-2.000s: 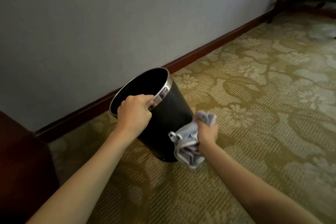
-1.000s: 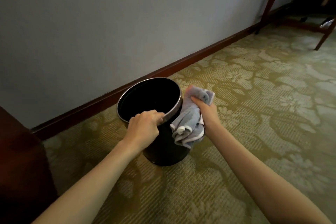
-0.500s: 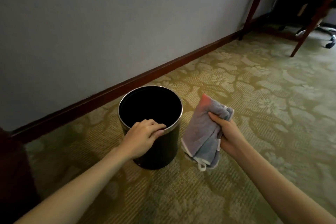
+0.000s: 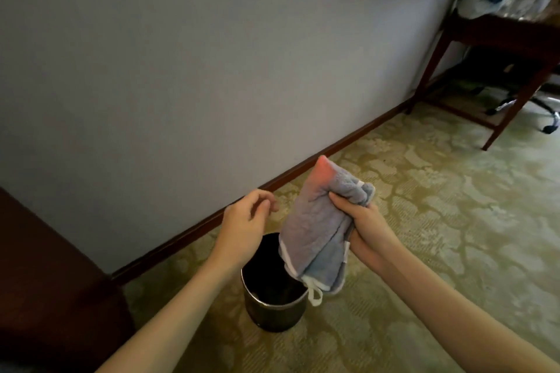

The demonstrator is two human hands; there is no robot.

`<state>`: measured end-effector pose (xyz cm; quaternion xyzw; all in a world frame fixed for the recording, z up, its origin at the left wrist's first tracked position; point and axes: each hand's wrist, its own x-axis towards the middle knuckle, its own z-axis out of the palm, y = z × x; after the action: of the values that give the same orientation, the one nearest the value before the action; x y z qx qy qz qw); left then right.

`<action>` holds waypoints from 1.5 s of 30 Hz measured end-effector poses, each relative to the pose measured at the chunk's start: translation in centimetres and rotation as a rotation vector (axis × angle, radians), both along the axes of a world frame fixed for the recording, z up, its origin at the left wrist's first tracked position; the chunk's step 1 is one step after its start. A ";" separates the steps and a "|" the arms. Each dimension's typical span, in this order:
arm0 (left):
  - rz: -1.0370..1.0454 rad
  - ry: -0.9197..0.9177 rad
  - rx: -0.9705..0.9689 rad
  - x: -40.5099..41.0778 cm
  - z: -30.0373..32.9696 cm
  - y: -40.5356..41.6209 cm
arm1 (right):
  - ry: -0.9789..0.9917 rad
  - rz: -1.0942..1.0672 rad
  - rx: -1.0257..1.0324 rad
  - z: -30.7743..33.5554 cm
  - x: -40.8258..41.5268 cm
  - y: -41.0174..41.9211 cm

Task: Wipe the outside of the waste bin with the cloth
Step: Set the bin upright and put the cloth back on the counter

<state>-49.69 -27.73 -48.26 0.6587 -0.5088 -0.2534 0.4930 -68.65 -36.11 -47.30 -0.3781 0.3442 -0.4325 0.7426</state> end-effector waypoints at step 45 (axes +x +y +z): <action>0.639 0.300 -0.120 40.4 51.1 21.6 | -0.092 0.657 0.145 51.1 49.1 15.9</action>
<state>-9.29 -6.09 2.84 0.7100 -0.2131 -0.1501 0.6543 -19.60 -20.17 3.81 -0.3951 0.1999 -0.1611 0.8820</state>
